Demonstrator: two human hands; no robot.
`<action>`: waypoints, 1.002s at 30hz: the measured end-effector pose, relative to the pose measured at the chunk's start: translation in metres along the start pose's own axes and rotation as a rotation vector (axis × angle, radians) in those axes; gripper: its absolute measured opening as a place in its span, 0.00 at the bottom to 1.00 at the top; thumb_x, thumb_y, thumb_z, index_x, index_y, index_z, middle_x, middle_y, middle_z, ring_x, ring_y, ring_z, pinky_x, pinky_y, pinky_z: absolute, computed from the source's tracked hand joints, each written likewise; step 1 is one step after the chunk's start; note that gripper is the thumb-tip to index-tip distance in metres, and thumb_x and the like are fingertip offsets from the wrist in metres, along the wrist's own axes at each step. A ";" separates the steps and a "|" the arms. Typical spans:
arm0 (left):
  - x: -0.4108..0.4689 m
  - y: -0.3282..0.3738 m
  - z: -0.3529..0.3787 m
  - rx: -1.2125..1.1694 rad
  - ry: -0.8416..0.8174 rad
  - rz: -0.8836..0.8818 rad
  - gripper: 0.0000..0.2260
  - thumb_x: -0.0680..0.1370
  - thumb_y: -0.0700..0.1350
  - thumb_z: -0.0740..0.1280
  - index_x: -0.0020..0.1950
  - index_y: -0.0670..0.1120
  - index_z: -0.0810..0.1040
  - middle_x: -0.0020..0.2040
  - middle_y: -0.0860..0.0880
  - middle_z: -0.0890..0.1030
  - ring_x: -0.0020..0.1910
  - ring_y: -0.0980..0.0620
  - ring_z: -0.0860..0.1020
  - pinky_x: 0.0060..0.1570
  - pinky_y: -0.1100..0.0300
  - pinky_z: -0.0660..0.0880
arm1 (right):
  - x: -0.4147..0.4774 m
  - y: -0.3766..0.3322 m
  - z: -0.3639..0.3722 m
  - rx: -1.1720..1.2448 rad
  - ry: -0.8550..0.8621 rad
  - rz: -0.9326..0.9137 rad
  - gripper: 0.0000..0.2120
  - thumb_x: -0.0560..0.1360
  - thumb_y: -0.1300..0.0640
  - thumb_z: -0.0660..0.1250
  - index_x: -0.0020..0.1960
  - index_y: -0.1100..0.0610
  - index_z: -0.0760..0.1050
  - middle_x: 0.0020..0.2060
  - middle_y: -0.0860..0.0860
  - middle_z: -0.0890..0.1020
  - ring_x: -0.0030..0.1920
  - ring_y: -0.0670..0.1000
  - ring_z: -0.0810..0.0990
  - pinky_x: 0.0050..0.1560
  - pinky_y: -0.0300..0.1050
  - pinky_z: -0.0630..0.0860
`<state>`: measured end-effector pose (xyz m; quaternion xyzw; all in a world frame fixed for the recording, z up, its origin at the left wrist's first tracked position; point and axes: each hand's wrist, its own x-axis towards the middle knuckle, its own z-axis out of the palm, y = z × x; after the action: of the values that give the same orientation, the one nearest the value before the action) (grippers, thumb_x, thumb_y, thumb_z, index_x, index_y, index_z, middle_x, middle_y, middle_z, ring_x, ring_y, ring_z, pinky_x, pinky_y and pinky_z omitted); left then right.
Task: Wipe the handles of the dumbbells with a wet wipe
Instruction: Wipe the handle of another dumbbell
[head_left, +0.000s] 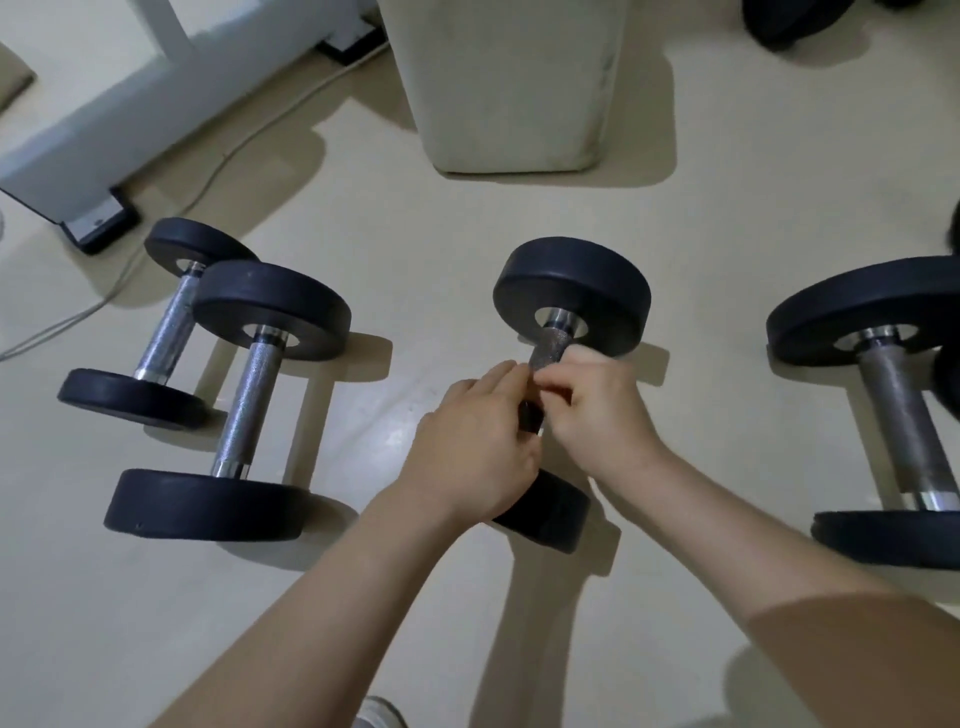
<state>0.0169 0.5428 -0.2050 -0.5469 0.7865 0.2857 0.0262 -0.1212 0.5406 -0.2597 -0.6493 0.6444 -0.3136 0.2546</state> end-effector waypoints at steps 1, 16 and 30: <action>0.006 -0.001 -0.002 -0.009 -0.040 0.009 0.15 0.71 0.48 0.58 0.57 0.53 0.71 0.54 0.54 0.78 0.52 0.48 0.74 0.49 0.48 0.75 | -0.013 -0.001 0.003 0.020 -0.044 -0.037 0.08 0.70 0.69 0.66 0.41 0.59 0.83 0.37 0.51 0.77 0.38 0.46 0.74 0.40 0.39 0.70; 0.096 0.003 -0.003 -0.171 0.337 -0.144 0.06 0.72 0.44 0.69 0.37 0.53 0.81 0.38 0.54 0.82 0.39 0.51 0.79 0.38 0.60 0.73 | 0.021 0.025 0.010 -0.100 0.411 -0.008 0.06 0.73 0.64 0.67 0.42 0.60 0.82 0.33 0.54 0.77 0.31 0.54 0.76 0.31 0.45 0.73; 0.087 0.014 0.006 -0.378 0.318 -0.172 0.07 0.70 0.40 0.70 0.35 0.50 0.79 0.33 0.55 0.81 0.38 0.54 0.80 0.42 0.56 0.77 | -0.007 0.019 0.001 0.367 0.331 0.234 0.05 0.72 0.60 0.72 0.47 0.54 0.84 0.41 0.45 0.81 0.43 0.45 0.80 0.45 0.41 0.78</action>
<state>-0.0315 0.4755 -0.2347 -0.6450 0.6641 0.3345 -0.1764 -0.1328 0.5466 -0.2747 -0.4536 0.6802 -0.4953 0.2938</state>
